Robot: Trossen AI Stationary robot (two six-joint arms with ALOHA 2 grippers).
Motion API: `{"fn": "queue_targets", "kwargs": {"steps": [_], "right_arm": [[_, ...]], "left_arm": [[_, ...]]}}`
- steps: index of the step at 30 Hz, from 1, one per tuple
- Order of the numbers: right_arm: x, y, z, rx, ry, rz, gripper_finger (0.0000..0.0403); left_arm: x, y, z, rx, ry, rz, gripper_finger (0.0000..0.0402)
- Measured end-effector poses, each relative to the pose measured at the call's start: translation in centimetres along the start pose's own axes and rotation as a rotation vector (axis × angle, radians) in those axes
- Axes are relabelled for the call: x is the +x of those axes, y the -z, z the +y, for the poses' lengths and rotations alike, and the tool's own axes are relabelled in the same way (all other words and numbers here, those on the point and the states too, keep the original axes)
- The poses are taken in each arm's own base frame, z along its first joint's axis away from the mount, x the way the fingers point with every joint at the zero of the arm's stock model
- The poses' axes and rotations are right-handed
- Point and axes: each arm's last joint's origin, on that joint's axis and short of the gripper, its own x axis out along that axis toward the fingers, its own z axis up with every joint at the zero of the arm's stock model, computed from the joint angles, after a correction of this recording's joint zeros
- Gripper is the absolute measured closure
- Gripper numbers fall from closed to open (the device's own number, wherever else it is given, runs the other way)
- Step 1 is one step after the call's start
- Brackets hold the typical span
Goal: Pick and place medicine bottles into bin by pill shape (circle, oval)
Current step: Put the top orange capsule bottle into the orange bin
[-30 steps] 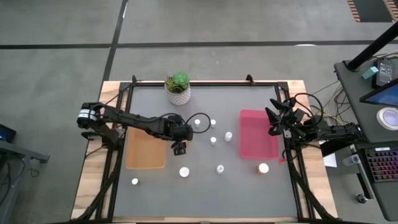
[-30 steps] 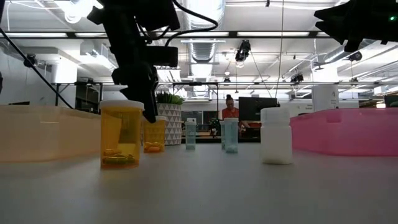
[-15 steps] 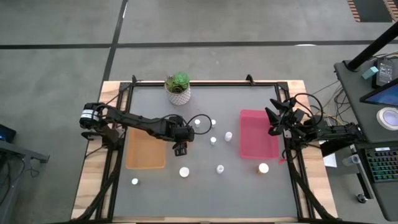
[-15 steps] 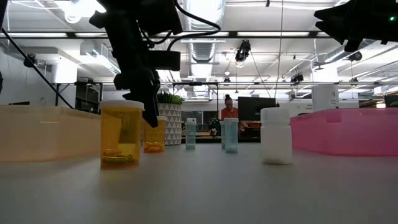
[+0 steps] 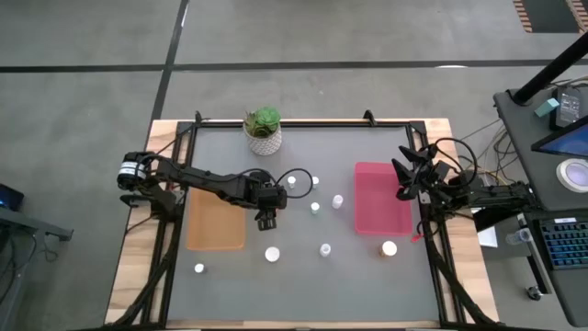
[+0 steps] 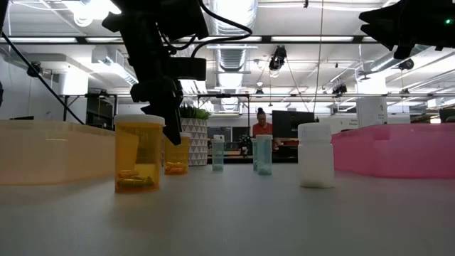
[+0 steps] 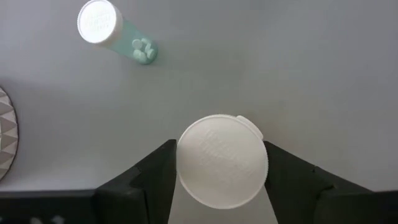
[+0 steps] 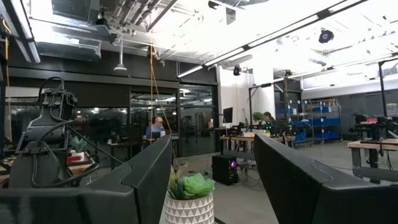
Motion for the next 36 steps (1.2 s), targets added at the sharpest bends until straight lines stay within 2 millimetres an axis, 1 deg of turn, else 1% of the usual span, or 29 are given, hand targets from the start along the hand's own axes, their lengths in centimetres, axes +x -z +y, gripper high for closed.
{"fn": "queue_targets", "kwargs": {"steps": [4, 9, 16, 20, 22, 24, 27, 31, 36], "right_arm": [[0.0, 0.0, 0.0, 0.0, 0.0, 0.0, 0.0184], [0.0, 0.0, 0.0, -0.008, 0.0, 0.0, 0.0184], [0.0, 0.0, 0.0, -0.008, 0.0, 0.0, 0.0184], [0.0, 0.0, 0.0, -0.008, 0.0, 0.001, 0.0184], [0.0, 0.0, 0.0, -0.008, 0.0, 0.001, 0.0184], [0.0, 0.0, 0.0, -0.008, 0.0, 0.001, 0.0184], [0.0, 0.0, 0.0, -0.01, 0.0, 0.004, 0.0184], [0.0, 0.1, 0.0, -0.017, 0.0, 0.006, 0.0184], [0.0, 0.1, 0.0, -0.018, 0.0, 0.006, 0.0184]], "left_arm": [[-0.2, -0.2, 0.0, 0.0, 0.002, -0.006, 0.021], [-1.2, -1.1, -0.1, 0.004, 0.006, -0.016, 0.021], [-3.3, -2.4, -0.3, 0.02, 0.013, -0.016, 0.021], [-4.8, -3.1, -0.6, 0.025, 0.023, -0.031, 0.021], [-5.6, -3.1, -0.8, 0.036, 0.027, -0.026, 0.021], [-6.6, -2.9, -1.0, 0.043, 0.032, -0.019, 0.021], [-8.4, -2.1, -0.8, 0.004, 0.033, -0.01, 0.021], [-10.6, -0.5, -0.2, -0.091, -0.003, -0.009, 0.021], [-13.2, 1.6, 1.2, -0.276, -0.055, -0.062, 0.021]]}}
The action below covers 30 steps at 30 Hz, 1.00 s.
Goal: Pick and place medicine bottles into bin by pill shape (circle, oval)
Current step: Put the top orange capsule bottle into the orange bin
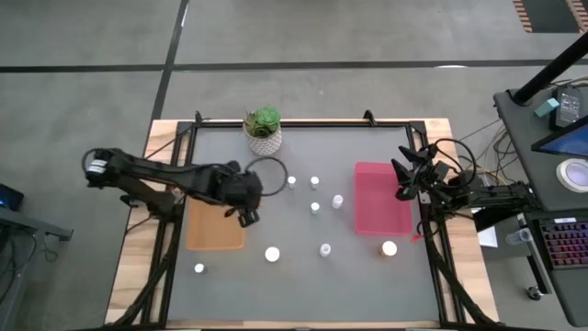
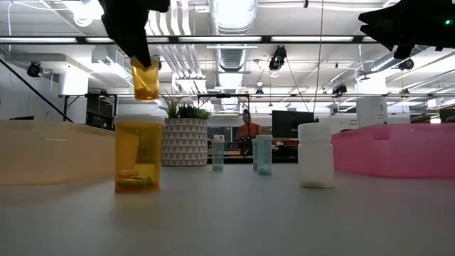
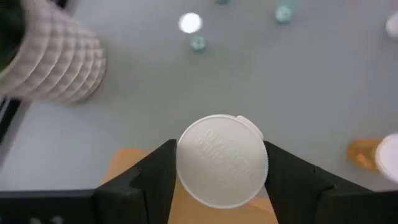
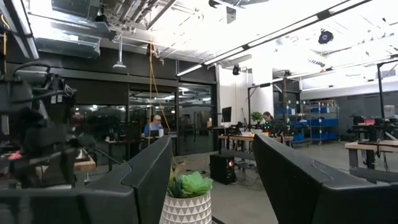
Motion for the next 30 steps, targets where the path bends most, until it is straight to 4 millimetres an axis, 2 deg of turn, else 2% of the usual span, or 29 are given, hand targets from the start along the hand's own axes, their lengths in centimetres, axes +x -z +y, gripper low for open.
{"fn": "queue_targets", "kwargs": {"steps": [7, 17, 30], "right_arm": [[0.0, 0.0, 0.0, -0.001, -0.001, 0.002, 0.0184], [0.0, 0.0, 0.0, -0.001, 0.0, 0.002, 0.0184], [0.0, 0.0, 0.0, -0.001, 0.0, 0.001, 0.0184]], "left_arm": [[-1.2, 3.6, 2.7, -0.238, -0.052, 0.007, 0.021], [1.2, 8.2, 4.5, -0.407, -0.144, 0.09, 0.021], [4.5, 10.2, 5.1, -0.387, -0.278, 0.219, 0.021]]}}
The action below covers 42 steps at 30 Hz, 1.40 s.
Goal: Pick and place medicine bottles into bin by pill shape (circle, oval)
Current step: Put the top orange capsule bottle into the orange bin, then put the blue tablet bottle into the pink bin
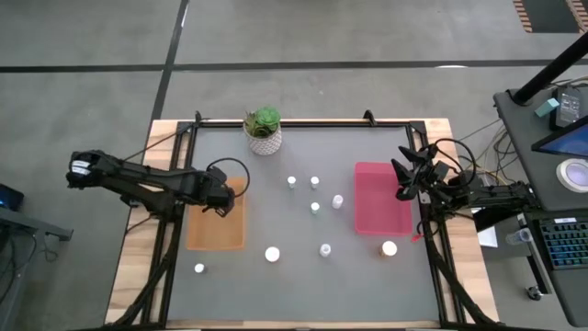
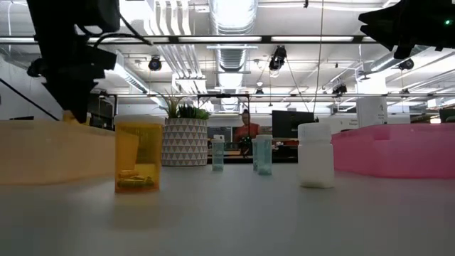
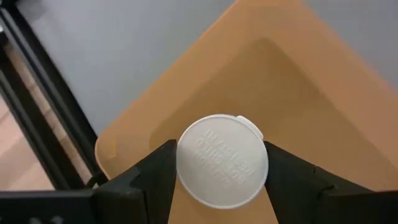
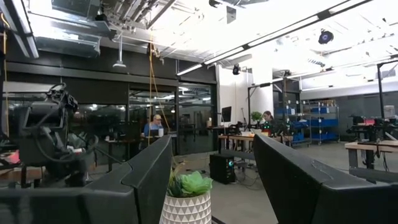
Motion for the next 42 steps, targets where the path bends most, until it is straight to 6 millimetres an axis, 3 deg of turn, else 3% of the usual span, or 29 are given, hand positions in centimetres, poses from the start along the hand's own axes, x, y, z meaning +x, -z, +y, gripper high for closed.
{"fn": "queue_targets", "kwargs": {"steps": [16, 26, 35, 42], "right_arm": [[0.0, 0.0, 0.0, -0.007, 0.0, 0.0, 0.0184], [0.0, 0.0, 0.0, -0.008, 0.0, 0.0, 0.0184], [0.0, 0.0, 0.0, -0.008, 0.0, 0.0, 0.0184], [0.0, 0.0, 0.0, -0.009, 0.0, 0.0, 0.0184]], "left_arm": [[2.3, -0.1, -1.6, 0.049, -0.11, 0.074, 0.021], [2.3, -0.2, -1.8, 0.035, -0.085, 0.057, 0.0208], [2.3, -0.2, -1.8, 0.035, -0.084, 0.056, 0.0154], [1.7, -0.6, -1.9, 0.077, -0.073, 0.055, 0.0144]]}}
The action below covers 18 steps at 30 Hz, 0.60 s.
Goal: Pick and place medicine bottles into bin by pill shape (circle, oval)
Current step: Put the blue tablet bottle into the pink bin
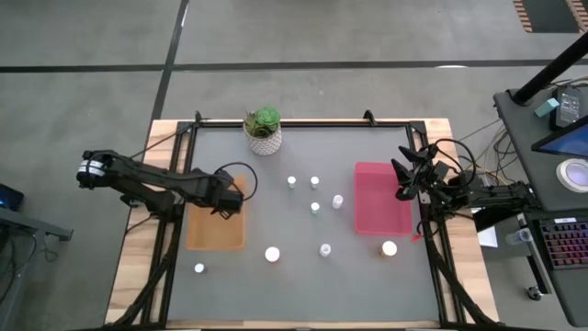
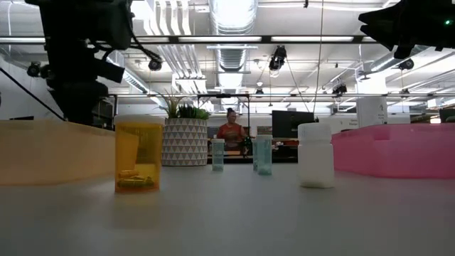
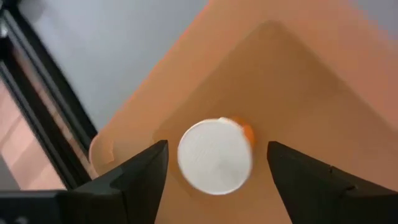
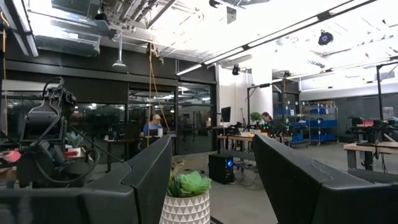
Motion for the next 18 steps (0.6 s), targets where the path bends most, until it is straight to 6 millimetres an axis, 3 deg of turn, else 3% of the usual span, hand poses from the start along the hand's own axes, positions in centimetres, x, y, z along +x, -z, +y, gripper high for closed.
{"fn": "queue_targets", "kwargs": {"steps": [9, 18], "right_arm": [[0.0, 0.0, 0.0, 0.001, 0.0, 0.0, 0.0184], [0.0, -0.3, -0.1, 0.036, 0.003, -0.026, 0.0184]], "left_arm": [[-3.5, -2.1, -0.5, 0.128, 0.122, -0.12, 0.0144], [-5.7, -3.6, -4.3, 0.43, 0.386, -0.567, 0.0144]]}}
